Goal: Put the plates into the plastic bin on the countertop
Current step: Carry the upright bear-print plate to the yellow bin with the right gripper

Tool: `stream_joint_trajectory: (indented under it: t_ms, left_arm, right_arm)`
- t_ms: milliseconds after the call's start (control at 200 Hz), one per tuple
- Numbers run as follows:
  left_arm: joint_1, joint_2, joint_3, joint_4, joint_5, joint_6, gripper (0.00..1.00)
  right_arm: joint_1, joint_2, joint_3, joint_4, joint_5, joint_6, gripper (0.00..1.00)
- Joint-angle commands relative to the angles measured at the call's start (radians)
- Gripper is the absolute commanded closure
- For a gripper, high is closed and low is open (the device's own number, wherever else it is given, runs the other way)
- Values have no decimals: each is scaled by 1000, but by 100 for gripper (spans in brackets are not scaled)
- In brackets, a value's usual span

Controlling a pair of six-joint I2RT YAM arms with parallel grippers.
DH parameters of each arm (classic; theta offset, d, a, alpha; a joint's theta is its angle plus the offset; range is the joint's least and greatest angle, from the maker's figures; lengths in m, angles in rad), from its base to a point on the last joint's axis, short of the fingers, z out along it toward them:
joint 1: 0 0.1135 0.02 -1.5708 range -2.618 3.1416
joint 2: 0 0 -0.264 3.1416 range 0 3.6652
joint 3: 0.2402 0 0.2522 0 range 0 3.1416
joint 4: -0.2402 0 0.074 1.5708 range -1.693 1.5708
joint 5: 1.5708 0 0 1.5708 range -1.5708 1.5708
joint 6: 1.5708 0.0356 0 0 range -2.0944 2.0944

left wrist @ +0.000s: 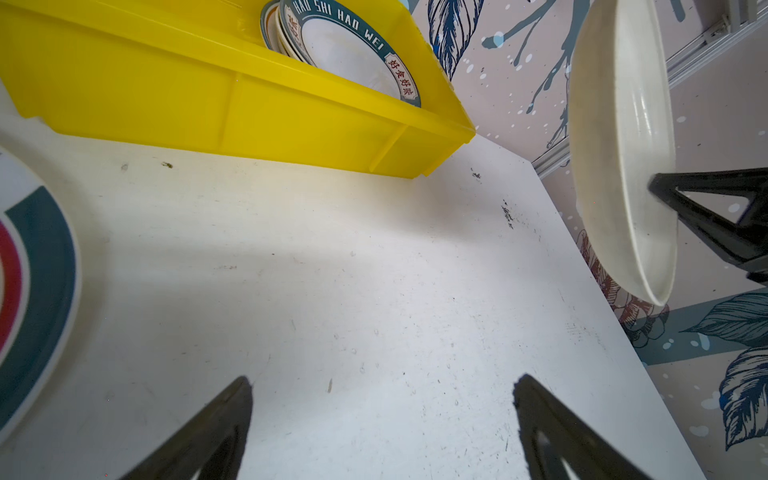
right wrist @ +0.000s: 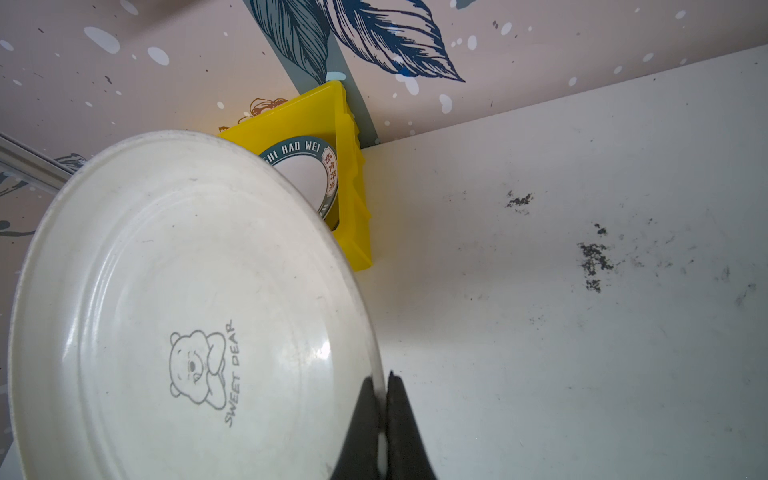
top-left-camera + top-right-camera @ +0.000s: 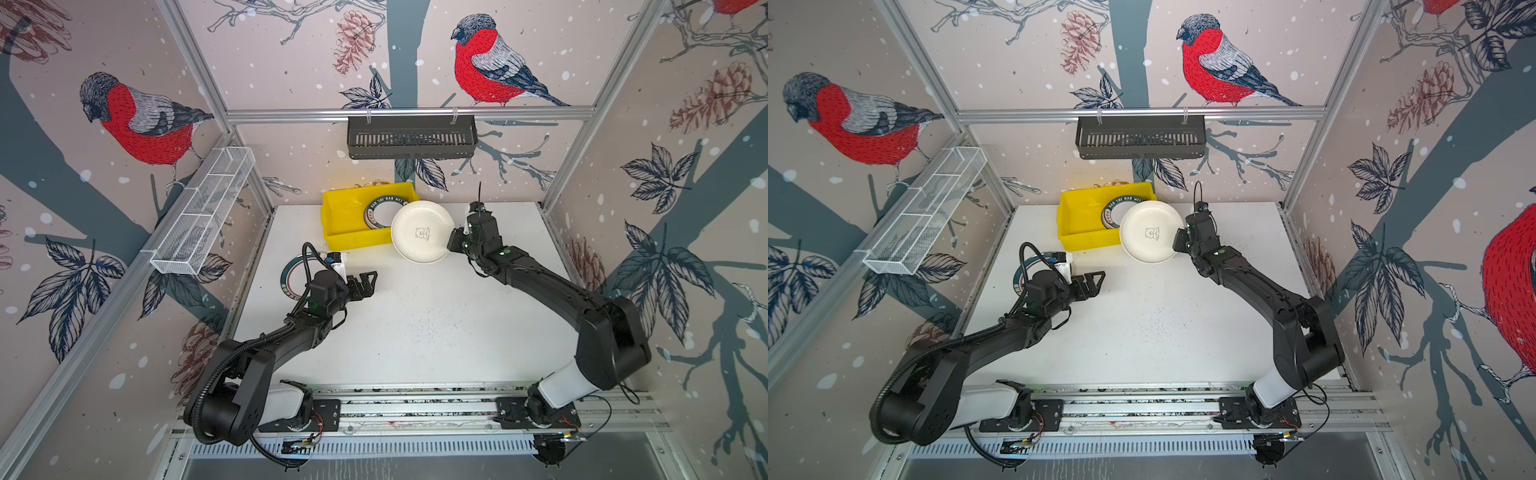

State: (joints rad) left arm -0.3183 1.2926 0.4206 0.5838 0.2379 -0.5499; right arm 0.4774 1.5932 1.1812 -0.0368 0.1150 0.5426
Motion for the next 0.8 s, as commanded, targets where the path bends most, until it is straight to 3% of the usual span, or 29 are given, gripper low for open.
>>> stream_joint_trajectory:
  t_ms: [0,796]
  left_arm:
    - [0,-13,-12,78,-11,14,3]
    - [1,2,-9,67,-2,9,3]
  right_arm:
    - [0,37,45,46,29,-2,100]
    - [-16,485,514,83,-28,48,100]
